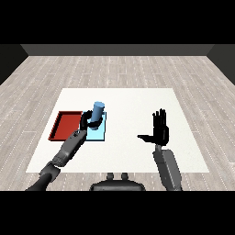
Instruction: Pick the blue can and put it in the blue box
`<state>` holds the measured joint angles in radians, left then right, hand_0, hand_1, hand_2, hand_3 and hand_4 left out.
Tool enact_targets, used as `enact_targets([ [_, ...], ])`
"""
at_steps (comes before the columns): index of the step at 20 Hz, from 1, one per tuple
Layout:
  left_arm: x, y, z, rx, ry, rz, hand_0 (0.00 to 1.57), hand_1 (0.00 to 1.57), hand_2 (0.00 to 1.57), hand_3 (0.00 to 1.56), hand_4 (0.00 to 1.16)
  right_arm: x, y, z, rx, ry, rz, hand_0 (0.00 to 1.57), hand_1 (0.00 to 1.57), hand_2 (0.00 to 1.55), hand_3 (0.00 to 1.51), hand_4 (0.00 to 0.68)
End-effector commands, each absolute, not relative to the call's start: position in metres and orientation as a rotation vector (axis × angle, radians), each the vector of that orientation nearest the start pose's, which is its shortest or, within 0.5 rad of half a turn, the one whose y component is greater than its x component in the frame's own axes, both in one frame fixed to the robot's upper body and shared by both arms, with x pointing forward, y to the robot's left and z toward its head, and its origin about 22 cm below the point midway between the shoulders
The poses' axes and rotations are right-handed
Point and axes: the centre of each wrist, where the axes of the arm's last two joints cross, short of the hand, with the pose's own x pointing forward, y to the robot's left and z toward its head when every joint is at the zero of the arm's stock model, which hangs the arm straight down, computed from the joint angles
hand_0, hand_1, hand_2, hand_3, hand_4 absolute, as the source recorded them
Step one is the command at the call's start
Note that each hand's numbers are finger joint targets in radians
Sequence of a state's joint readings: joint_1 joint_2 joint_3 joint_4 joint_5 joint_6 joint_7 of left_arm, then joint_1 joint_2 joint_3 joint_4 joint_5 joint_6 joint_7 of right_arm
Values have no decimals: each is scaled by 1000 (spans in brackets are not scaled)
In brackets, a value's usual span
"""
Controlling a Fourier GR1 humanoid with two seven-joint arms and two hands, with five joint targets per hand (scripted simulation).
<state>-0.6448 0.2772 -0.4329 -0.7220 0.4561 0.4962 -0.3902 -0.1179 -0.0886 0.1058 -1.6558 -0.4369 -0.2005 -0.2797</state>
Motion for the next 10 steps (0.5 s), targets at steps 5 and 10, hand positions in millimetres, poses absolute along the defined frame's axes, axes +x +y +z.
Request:
enact_targets([
  [5,381,225,-37,588,-1313,-222,1495,1495,1396,1183,975,272,-214,38,238,-1931,-364,0,0,0,0,0],
  [10,367,234,-68,641,-1017,-267,953,953,847,444,884,261,-224,23,230,-1909,-403,0,0,0,0,0],
])
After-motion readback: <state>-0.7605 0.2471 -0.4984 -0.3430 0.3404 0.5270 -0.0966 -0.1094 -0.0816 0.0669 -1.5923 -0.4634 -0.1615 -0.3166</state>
